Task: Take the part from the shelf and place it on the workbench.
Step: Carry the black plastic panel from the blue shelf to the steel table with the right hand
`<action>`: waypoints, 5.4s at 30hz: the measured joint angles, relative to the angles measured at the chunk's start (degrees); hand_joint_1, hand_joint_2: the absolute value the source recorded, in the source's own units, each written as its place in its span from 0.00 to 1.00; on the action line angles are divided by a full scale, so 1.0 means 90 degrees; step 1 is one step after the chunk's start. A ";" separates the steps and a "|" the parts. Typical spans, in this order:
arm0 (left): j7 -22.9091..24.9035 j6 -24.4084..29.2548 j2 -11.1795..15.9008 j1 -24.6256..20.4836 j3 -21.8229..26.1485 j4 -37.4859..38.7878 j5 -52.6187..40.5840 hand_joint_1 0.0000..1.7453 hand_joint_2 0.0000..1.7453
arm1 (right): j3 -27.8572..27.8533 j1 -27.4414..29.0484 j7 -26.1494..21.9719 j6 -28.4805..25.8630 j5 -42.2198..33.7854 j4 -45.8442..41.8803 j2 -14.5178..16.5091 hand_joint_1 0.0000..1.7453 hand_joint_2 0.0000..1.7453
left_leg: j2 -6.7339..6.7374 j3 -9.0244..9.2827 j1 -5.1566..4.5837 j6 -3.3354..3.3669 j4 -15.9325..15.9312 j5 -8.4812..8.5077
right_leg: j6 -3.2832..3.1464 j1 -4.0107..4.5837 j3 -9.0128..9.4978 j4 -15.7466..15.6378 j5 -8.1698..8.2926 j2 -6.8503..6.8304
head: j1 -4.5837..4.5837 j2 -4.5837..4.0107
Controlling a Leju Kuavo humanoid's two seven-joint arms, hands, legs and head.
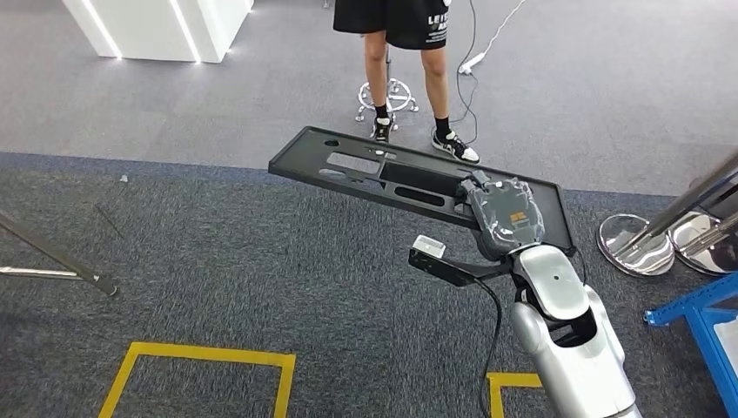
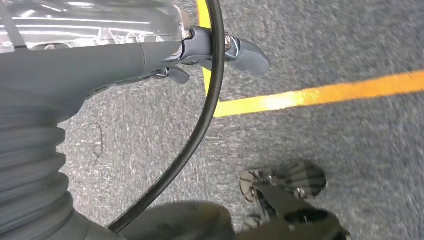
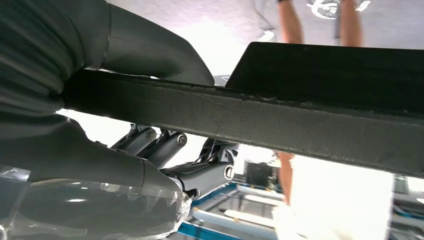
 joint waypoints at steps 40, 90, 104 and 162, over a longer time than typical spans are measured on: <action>0.0211 0.0076 -0.0012 0.0009 0.0001 0.0000 -0.0146 0.00 1.00 | 0.0004 0.0758 0.0015 -0.0252 0.0359 -0.0278 -0.0060 1.00 1.00 | -0.0926 -0.0004 0.0034 0.0015 0.0101 -0.0055 | 0.0074 -0.0128 -0.0321 0.0190 0.0254 0.0905 | 0.0001 0.0000; 0.0696 0.0042 0.0059 -0.0004 0.0005 0.0000 -0.0108 0.00 1.00 | 0.0107 -0.0003 0.0006 0.0340 0.0459 -0.0185 0.0282 1.00 1.00 | 0.0121 -0.0260 0.0102 -0.0190 0.0162 0.0010 | 0.0142 -0.0062 0.0376 -0.0345 -0.0054 -0.0305 | 0.0000 0.0000; 0.0791 0.0004 -0.0007 -0.0006 0.0007 0.0000 -0.0063 0.00 1.00 | 0.0110 -0.0206 -0.0026 0.0522 0.0321 -0.0187 0.0118 1.00 1.00 | -0.1090 -0.0216 0.0114 -0.0118 0.0123 0.0028 | -0.0122 -0.0012 -0.0134 -0.0225 0.0292 0.1102 | 0.0006 0.0000; 0.0786 -0.0270 -0.0003 -0.0036 0.0010 -0.0001 -0.0180 0.00 1.00 | 0.0111 -0.0600 -0.0070 0.0778 0.0150 -0.0169 -0.0302 1.00 1.00 | -0.0340 0.0010 0.0091 -0.0170 0.0056 -0.0109 | 0.0161 -0.0144 -0.0179 -0.0144 0.0313 0.0500 | 0.0007 0.0000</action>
